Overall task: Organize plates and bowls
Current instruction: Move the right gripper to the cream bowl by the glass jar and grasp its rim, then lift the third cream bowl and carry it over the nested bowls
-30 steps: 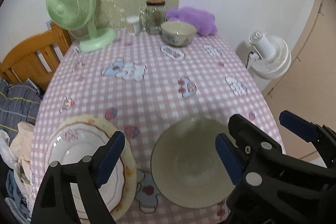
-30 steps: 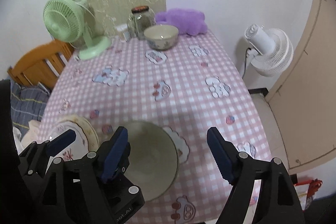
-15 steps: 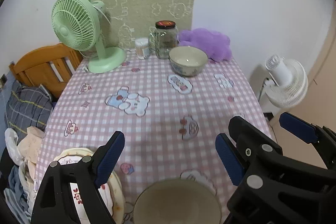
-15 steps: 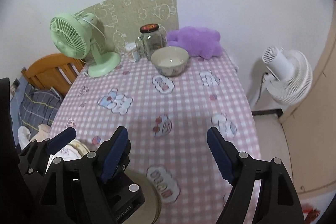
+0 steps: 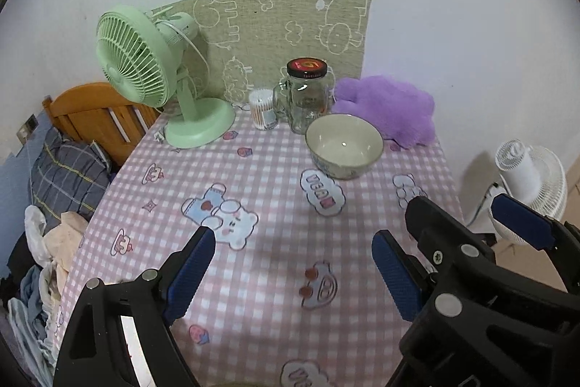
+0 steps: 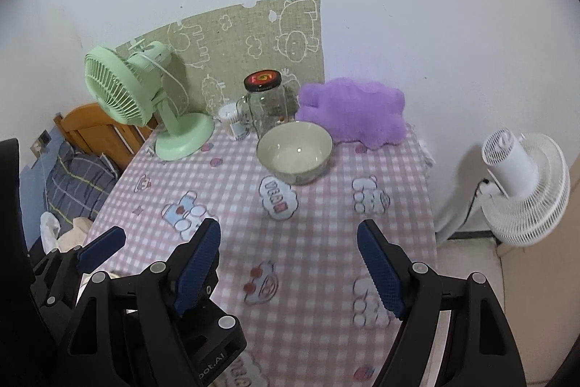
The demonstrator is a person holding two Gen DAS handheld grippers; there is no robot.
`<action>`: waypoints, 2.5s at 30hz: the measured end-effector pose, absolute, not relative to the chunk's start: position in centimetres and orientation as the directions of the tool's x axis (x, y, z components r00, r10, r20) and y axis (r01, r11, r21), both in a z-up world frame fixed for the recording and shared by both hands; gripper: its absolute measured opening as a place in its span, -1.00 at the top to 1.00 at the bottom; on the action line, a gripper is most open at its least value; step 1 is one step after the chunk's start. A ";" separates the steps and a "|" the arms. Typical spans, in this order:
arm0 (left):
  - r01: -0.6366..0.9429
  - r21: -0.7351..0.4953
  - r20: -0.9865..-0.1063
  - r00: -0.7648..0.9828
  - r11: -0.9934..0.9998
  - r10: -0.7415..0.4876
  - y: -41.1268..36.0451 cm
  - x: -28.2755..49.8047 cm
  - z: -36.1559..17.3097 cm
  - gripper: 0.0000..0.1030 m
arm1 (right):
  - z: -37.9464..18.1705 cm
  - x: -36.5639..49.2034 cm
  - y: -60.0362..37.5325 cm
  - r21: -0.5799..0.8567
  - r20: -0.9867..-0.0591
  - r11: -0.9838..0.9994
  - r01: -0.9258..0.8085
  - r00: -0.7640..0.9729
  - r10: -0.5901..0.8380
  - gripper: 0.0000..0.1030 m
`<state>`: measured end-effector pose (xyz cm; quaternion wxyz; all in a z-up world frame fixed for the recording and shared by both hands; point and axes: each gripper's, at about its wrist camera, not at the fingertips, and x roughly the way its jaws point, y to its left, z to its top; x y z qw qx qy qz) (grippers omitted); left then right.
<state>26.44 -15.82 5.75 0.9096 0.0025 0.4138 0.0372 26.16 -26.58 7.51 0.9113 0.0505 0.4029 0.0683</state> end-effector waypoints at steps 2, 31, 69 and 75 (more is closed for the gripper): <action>-0.075 0.047 -0.751 0.655 0.996 0.085 -16.4 27.6 5.6 -0.73 | 7.3 27.5 -27.1 0.151 -0.730 0.984 -0.092 0.661 0.174 -0.57; -0.095 0.091 -0.760 0.637 0.991 0.130 -18.4 43.5 -0.8 -0.60 | 0.2 43.9 -28.9 0.171 -0.753 0.981 -0.089 0.630 0.189 -0.45; -0.022 0.113 -0.859 0.500 0.993 0.108 -17.9 44.7 -6.0 0.57 | -5.0 45.2 -28.1 0.114 -0.831 0.993 -0.044 0.544 0.119 0.69; -0.017 0.124 -0.876 0.467 0.992 0.118 -17.9 42.8 -6.0 0.57 | -4.9 43.3 -28.0 0.121 -0.843 0.991 -0.052 0.522 0.130 0.69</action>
